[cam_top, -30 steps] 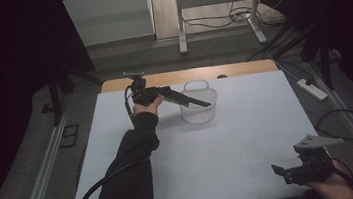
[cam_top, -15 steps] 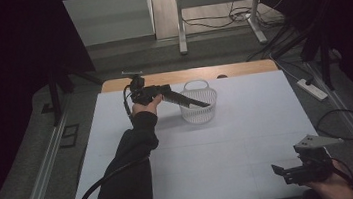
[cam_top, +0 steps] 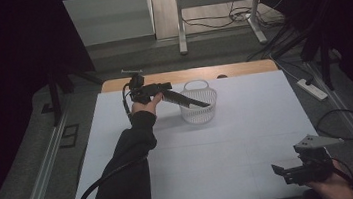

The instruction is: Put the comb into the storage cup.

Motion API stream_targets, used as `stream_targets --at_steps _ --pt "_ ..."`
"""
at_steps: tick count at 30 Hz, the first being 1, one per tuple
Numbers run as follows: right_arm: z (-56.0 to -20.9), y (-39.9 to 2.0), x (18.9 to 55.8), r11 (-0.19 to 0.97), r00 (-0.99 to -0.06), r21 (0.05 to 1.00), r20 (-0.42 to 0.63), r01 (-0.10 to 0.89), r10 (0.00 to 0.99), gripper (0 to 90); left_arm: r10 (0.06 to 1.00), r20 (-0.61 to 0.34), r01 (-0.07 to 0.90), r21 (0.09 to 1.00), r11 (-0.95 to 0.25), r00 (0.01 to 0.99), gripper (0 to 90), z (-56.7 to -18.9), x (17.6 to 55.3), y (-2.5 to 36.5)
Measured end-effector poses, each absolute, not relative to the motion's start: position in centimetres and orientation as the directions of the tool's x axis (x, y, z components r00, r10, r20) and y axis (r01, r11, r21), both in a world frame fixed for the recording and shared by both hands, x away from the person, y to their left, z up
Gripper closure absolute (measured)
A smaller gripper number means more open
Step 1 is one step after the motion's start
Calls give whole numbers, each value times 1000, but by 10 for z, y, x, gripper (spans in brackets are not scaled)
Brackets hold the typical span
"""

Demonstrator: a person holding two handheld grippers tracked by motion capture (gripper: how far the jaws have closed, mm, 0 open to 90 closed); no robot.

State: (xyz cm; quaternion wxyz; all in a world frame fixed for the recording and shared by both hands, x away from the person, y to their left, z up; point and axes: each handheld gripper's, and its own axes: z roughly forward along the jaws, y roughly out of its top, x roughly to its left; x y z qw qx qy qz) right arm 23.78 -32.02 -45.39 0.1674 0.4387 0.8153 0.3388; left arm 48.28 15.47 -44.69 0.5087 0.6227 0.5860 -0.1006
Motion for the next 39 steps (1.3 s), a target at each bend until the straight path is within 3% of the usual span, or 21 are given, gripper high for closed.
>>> stream_targets --at_steps 12,39 --pt "-454 -320 238 387 -560 698 23 602 828 0 649 -667 789 592 164 366 211 -442 480 153" --pt "-454 -320 238 388 -559 698 22 602 829 0 740 -360 612 786 -87 568 0 -426 452 151"
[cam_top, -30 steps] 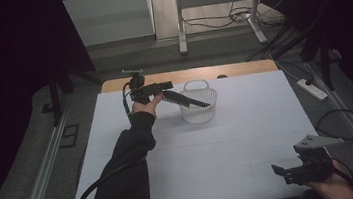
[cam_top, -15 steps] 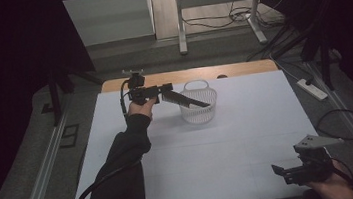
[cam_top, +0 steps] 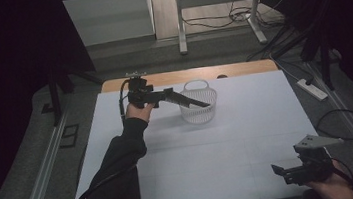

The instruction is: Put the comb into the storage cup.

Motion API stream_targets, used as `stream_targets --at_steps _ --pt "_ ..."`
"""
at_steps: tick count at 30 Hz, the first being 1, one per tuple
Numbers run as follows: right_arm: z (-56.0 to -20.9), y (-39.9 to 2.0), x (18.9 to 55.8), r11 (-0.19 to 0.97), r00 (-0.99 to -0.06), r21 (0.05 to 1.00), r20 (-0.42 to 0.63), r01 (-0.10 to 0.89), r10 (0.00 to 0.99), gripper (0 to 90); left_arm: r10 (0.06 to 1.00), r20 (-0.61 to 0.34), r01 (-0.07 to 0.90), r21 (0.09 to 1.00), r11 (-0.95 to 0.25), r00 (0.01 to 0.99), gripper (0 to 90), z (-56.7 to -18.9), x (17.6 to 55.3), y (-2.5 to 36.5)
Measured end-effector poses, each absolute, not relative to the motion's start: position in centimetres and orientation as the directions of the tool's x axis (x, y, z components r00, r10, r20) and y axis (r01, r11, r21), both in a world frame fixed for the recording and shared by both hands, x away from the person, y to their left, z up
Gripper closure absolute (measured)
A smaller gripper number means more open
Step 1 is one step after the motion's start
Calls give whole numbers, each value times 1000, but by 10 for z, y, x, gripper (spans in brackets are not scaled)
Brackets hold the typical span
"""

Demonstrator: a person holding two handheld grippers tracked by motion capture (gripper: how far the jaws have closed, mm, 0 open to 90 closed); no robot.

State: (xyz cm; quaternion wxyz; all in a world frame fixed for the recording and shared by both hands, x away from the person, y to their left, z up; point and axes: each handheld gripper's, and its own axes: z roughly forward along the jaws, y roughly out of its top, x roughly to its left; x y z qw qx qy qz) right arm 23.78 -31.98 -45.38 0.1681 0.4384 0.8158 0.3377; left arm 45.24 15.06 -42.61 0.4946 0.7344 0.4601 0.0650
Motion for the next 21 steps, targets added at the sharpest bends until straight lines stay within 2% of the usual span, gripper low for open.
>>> stream_targets --at_steps 11,21 --pt "-454 -319 237 387 -559 701 21 600 829 0 759 -200 516 832 -203 620 0 -417 436 146" --pt "-453 -319 237 388 -561 701 21 599 827 0 758 -127 475 841 -260 640 0 -416 425 147"
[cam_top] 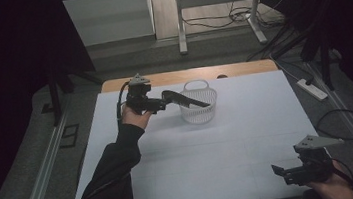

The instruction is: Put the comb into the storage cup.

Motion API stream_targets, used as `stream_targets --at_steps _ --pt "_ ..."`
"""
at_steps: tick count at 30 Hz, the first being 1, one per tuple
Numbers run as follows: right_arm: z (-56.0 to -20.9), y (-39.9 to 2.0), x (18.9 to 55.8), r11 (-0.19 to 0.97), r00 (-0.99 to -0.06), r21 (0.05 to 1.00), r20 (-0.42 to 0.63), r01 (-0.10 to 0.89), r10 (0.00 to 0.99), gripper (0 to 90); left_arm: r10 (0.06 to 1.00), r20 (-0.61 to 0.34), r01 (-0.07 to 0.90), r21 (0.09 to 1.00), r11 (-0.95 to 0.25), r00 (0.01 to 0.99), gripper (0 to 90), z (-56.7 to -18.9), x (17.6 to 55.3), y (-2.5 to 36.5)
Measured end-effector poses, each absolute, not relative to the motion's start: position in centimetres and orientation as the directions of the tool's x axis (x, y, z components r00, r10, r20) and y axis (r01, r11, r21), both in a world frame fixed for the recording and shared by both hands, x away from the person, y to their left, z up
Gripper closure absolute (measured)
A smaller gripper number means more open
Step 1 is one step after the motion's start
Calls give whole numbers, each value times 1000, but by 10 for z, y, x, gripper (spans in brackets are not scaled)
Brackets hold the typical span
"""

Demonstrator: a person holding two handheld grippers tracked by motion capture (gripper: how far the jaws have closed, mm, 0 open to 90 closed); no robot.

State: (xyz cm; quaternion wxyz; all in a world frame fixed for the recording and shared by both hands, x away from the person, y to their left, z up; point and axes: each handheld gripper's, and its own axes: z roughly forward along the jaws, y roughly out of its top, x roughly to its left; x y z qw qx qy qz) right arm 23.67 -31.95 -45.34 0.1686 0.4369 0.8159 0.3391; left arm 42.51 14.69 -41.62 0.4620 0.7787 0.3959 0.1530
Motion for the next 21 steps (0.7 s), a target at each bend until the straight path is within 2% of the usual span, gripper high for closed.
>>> stream_targets --at_steps 21 --pt "-453 -318 236 395 -565 700 15 595 825 0 736 -152 466 851 -242 659 0 -425 405 160"
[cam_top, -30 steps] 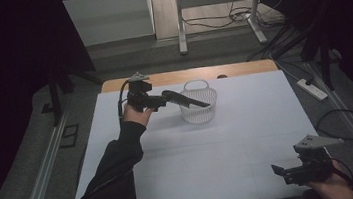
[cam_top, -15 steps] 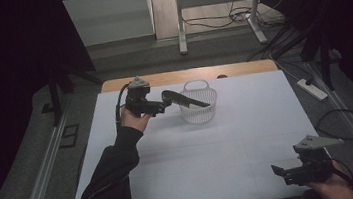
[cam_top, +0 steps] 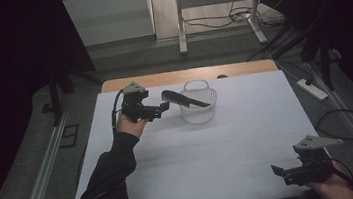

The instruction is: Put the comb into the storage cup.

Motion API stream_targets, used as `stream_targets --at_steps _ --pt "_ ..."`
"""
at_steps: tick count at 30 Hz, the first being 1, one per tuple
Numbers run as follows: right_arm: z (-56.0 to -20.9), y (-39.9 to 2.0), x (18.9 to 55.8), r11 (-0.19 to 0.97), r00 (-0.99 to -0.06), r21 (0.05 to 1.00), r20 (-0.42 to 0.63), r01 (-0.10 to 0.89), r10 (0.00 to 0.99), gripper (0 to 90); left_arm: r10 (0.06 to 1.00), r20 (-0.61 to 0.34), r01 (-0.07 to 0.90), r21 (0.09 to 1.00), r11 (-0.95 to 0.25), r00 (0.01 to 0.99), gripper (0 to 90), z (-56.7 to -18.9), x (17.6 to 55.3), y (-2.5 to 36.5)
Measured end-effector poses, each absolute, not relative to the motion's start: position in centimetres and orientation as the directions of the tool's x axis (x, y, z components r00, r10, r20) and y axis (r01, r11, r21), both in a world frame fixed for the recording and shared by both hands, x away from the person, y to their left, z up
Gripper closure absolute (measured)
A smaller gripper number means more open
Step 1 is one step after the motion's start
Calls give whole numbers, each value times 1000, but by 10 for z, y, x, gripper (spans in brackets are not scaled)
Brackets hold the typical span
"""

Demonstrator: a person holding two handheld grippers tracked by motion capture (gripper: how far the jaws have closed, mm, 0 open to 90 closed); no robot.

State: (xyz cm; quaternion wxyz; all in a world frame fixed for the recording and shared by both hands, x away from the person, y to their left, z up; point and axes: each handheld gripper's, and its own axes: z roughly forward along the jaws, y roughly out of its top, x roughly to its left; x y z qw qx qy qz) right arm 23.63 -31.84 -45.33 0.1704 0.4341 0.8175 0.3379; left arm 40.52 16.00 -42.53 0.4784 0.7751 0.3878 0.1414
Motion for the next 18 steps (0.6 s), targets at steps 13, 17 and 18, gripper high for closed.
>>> stream_targets --at_steps 13,17,18 --pt "-453 -318 236 395 -564 700 13 594 826 0 739 -159 443 873 -204 655 0 -436 388 168" --pt "-453 -318 236 396 -563 700 10 594 826 0 742 -153 427 884 -193 653 0 -439 383 171" --pt "-453 -318 236 396 -563 700 11 594 826 0 742 -153 426 884 -192 653 0 -439 382 172"
